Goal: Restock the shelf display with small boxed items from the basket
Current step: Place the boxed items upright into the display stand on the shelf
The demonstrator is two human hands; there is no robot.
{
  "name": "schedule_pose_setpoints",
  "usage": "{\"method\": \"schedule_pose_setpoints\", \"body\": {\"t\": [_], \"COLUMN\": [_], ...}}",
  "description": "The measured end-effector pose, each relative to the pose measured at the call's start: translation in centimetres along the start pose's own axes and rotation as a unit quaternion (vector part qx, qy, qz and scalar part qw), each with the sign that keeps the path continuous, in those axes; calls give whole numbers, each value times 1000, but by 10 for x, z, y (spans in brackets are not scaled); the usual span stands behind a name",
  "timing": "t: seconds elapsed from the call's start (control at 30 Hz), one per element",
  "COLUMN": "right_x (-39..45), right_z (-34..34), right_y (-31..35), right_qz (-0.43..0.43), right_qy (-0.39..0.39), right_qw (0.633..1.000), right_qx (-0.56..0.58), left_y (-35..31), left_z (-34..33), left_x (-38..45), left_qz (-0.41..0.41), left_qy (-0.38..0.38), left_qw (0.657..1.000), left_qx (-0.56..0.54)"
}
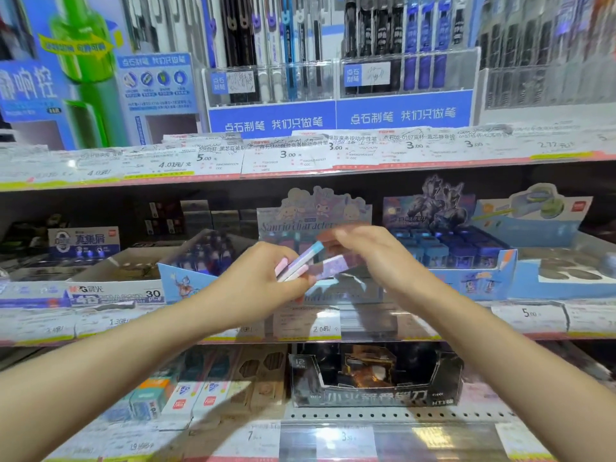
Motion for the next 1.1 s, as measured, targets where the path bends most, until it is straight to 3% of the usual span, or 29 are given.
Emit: {"method": "schedule_pose_setpoints", "body": {"t": [0.13,0.3,0.5,0.6,0.8,1.1], "right_x": [-10,-4,6,15,33,30], "right_z": [-12,-12,1,9,24,2], "right_y": [14,23,32,29,10,2], "right_qz": [55,97,125,123,100,136], "right_qy": [140,141,102,46,-77,-51], "right_qw": [984,966,944,961,979,970], "right_qx": [-95,-195,-287,-244,-163,-195], "left_y": [5,-2,-14,-16,5,19], "left_z": [1,9,30,24,13,5], "left_x": [1,6,6,5,19,23], "left_qz": [16,-8,-123,-161,-96,-93], "left_qy": [36,30,-37,-24,33,83], "left_qw": [999,999,976,954,925,916], "left_qx": [2,20,178,252,366,382]}}
Point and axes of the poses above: each hand's wrist, its own x-axis towards the middle knuckle, its own z-axis out of the back of the hand, y = z × x, the point moved 9 cm from there along x, towards the middle knuckle, and after that the axes turned 4 degrees about -x, right-handed, at the moved point
